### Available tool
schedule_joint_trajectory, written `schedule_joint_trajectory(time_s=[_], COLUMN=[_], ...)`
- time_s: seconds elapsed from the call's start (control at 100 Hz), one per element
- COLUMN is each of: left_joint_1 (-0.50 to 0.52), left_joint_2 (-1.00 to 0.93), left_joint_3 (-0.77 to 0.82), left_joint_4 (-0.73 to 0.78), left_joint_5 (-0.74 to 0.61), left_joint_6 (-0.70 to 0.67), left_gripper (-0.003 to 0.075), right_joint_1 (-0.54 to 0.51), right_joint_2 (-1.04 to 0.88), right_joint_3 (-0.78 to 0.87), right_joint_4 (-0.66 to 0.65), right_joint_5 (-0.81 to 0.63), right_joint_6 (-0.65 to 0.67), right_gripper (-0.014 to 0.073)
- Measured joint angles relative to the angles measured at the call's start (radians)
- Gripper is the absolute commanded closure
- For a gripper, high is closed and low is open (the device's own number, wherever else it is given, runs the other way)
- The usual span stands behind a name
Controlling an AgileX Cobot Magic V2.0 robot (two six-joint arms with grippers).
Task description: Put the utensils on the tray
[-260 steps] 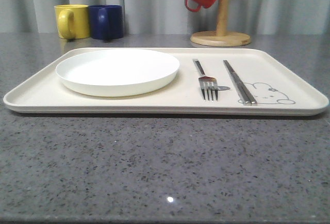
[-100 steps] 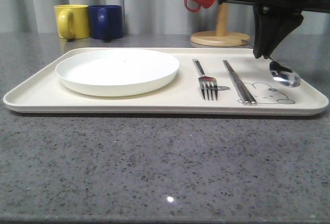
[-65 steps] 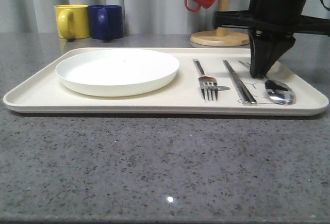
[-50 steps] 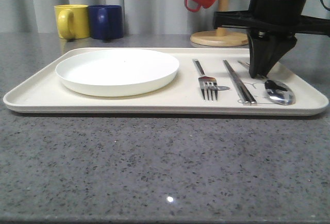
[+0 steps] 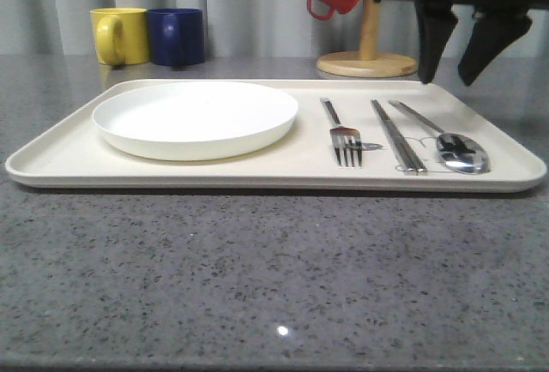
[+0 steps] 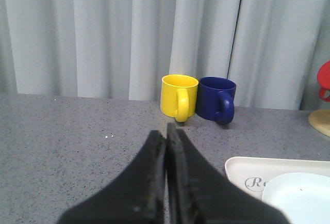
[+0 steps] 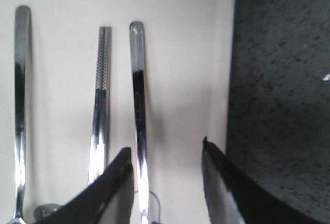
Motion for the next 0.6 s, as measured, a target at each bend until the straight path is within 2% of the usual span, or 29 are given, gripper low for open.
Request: schedule_joint_trajectory(time_s=[0.15,0.27,0.44,0.6], left_joint_1=[0.000,0.000,0.000,0.000], left_joint_2=[0.000,0.000,0.000,0.000], left_joint_3=[0.000,0.000,0.000,0.000], left_joint_4=[0.000,0.000,0.000,0.000], left_joint_5=[0.000,0.000,0.000,0.000], left_joint_6=[0.000,0.000,0.000,0.000], left_gripper=[0.0738,0.0738,0.0738,0.0738], right_joint_1=[-0.065,-0.129,-0.201,-0.217], right_joint_2=[-0.109,-0.218,-0.423,-0.665], right_joint_3=[0.010,0.081,0.301,0.535], right_joint_4=[-0.004,-0.007,-0.034,-0.045], right_joint_5=[-0.005,-0.041,-0.144,-0.266], right_joint_6=[-0.058,-0.084,-0.090,-0.095], right_gripper=[0.0263,0.0263,0.0263,0.0263])
